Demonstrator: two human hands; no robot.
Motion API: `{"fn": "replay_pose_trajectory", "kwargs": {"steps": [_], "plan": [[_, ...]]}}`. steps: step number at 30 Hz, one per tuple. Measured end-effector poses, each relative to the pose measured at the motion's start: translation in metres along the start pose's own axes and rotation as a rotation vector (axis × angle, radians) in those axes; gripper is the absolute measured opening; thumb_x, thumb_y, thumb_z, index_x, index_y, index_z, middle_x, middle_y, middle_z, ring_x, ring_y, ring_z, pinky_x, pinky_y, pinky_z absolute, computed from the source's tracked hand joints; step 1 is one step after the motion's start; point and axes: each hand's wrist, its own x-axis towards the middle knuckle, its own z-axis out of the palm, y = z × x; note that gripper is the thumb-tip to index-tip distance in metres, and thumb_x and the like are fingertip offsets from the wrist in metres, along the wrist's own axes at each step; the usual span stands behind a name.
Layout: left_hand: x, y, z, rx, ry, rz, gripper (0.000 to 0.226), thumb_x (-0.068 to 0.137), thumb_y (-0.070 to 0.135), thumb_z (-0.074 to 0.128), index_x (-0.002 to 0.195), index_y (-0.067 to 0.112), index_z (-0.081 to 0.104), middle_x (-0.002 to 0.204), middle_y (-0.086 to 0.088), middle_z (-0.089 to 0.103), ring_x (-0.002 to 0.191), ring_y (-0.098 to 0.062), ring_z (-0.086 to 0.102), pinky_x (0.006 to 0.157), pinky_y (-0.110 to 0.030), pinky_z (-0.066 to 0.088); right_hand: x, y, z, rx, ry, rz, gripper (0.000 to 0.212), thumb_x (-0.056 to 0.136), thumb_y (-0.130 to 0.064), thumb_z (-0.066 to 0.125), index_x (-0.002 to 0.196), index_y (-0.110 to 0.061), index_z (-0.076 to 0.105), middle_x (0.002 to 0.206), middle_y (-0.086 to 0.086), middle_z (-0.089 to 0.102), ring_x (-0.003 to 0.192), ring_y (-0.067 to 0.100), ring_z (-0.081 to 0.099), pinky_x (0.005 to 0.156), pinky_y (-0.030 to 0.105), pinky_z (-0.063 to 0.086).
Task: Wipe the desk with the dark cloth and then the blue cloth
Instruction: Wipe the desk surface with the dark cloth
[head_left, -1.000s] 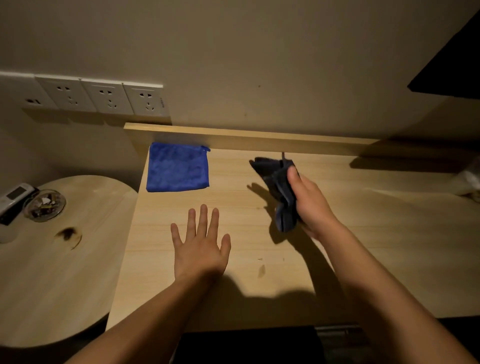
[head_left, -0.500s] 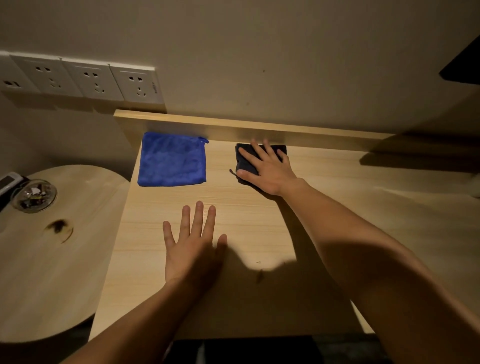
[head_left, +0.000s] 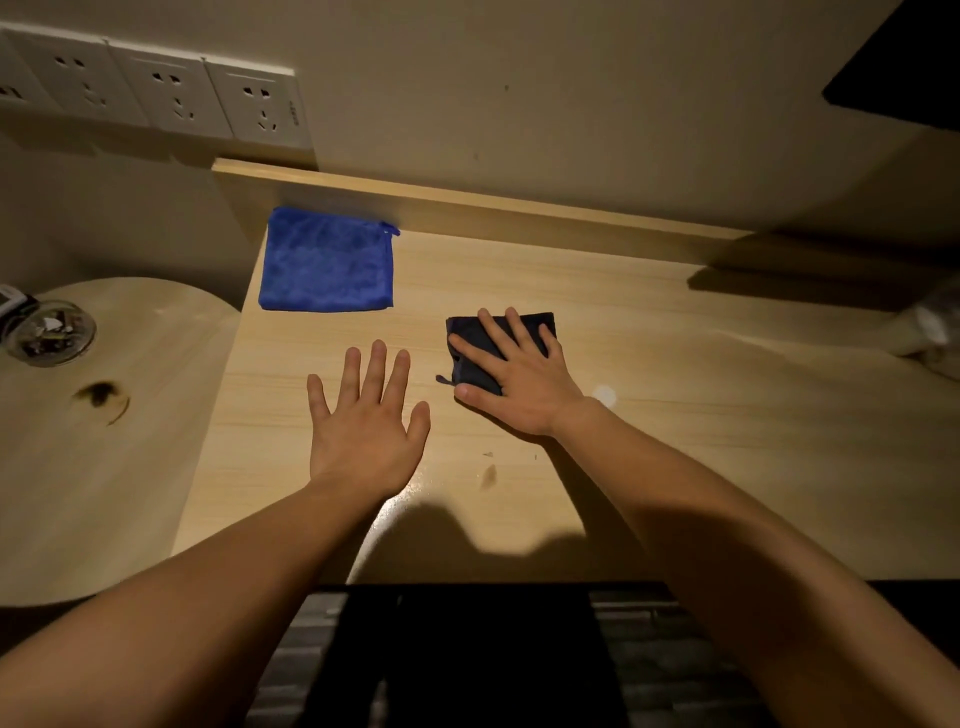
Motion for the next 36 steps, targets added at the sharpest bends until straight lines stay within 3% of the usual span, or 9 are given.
{"fn": "replay_pose_trajectory", "kwargs": {"steps": [17, 22, 25, 27, 29, 30, 32, 34, 36], "plan": [[-0.003, -0.002, 0.002, -0.003, 0.015, 0.022, 0.07, 0.103, 0.061, 0.007, 0.166, 0.033, -0.008, 0.175, 0.002, -0.014, 0.161, -0.024, -0.018, 0.125, -0.064, -0.01, -0.14, -0.065, 0.06, 0.046, 0.016, -0.096, 0.068, 0.099, -0.077, 0.03, 0.161, -0.057, 0.008, 0.176, -0.009, -0.008, 0.161, 0.023, -0.017, 0.125, 0.057, -0.009], [-0.001, -0.003, -0.002, -0.027, -0.038, 0.011, 0.069, 0.105, 0.059, 0.01, 0.166, 0.034, -0.007, 0.175, 0.002, -0.016, 0.16, -0.024, -0.021, 0.125, -0.065, -0.011, -0.182, -0.085, 0.072, 0.12, 0.009, -0.122, 0.064, 0.102, -0.072, 0.014, 0.162, -0.052, 0.019, 0.175, -0.015, 0.0, 0.161, 0.017, -0.015, 0.124, 0.049, -0.013], [-0.011, 0.007, -0.008, -0.056, -0.019, 0.056, 0.065, 0.106, 0.053, 0.014, 0.167, 0.035, -0.003, 0.176, 0.002, -0.014, 0.16, -0.025, -0.019, 0.126, -0.063, -0.008, -0.208, -0.098, 0.064, 0.399, -0.117, -0.058, 0.07, 0.099, -0.075, 0.011, 0.159, -0.047, 0.033, 0.169, -0.027, 0.0, 0.157, 0.003, -0.021, 0.121, 0.036, -0.019], [-0.02, 0.025, -0.008, -0.069, -0.004, 0.136, 0.064, 0.107, 0.051, 0.015, 0.167, 0.035, -0.001, 0.176, 0.002, -0.012, 0.161, -0.025, -0.017, 0.127, -0.062, -0.005, -0.224, -0.107, 0.054, 0.68, -0.153, 0.068, 0.075, 0.096, -0.079, 0.021, 0.158, -0.04, 0.04, 0.164, -0.029, 0.012, 0.155, -0.005, -0.011, 0.121, 0.026, -0.01], [-0.024, 0.048, -0.005, -0.102, -0.019, 0.176, 0.064, 0.107, 0.05, 0.015, 0.167, 0.035, -0.001, 0.176, 0.003, -0.012, 0.161, -0.023, -0.017, 0.128, -0.06, -0.005, -0.237, -0.112, 0.033, 1.112, -0.107, 0.371, 0.093, 0.085, -0.089, 0.029, 0.148, -0.028, 0.058, 0.154, -0.02, 0.046, 0.15, 0.0, 0.027, 0.116, 0.013, 0.019], [-0.023, 0.058, -0.003, -0.117, -0.032, 0.179, 0.064, 0.107, 0.051, 0.015, 0.167, 0.035, -0.002, 0.176, 0.004, -0.013, 0.161, -0.022, -0.017, 0.128, -0.06, -0.006, -0.242, -0.11, 0.022, 1.377, -0.067, 0.527, 0.084, 0.088, -0.084, 0.038, 0.132, -0.022, 0.073, 0.137, -0.009, 0.069, 0.136, 0.007, 0.056, 0.106, 0.012, 0.038], [-0.023, 0.07, 0.005, -0.108, -0.062, 0.172, 0.065, 0.106, 0.053, 0.011, 0.166, 0.036, -0.006, 0.175, 0.005, -0.015, 0.16, -0.021, -0.019, 0.127, -0.06, -0.007, -0.244, -0.096, 0.013, 1.813, 0.029, 0.691, 0.054, 0.096, -0.057, 0.06, 0.109, -0.009, 0.084, 0.115, 0.016, 0.08, 0.107, 0.024, 0.077, 0.092, 0.028, 0.056], [-0.022, 0.073, 0.013, -0.054, -0.063, 0.168, 0.066, 0.105, 0.055, 0.008, 0.165, 0.037, -0.01, 0.175, 0.005, -0.017, 0.16, -0.021, -0.022, 0.127, -0.06, -0.009, -0.234, -0.08, -0.004, 2.088, 0.143, 0.703, 0.069, 0.074, -0.053, 0.088, 0.119, -0.001, 0.078, 0.126, 0.029, 0.072, 0.111, 0.04, 0.074, 0.081, 0.043, 0.064], [-0.021, 0.074, 0.016, -0.044, -0.052, 0.165, 0.066, 0.104, 0.056, 0.007, 0.165, 0.037, -0.011, 0.174, 0.005, -0.017, 0.159, -0.021, -0.023, 0.126, -0.06, -0.011, -0.214, -0.057, -0.021, 2.235, 0.273, 0.739, 0.072, 0.077, -0.057, 0.077, 0.127, -0.005, 0.075, 0.13, 0.026, 0.071, 0.119, 0.044, 0.067, 0.07, 0.043, 0.065]]}}
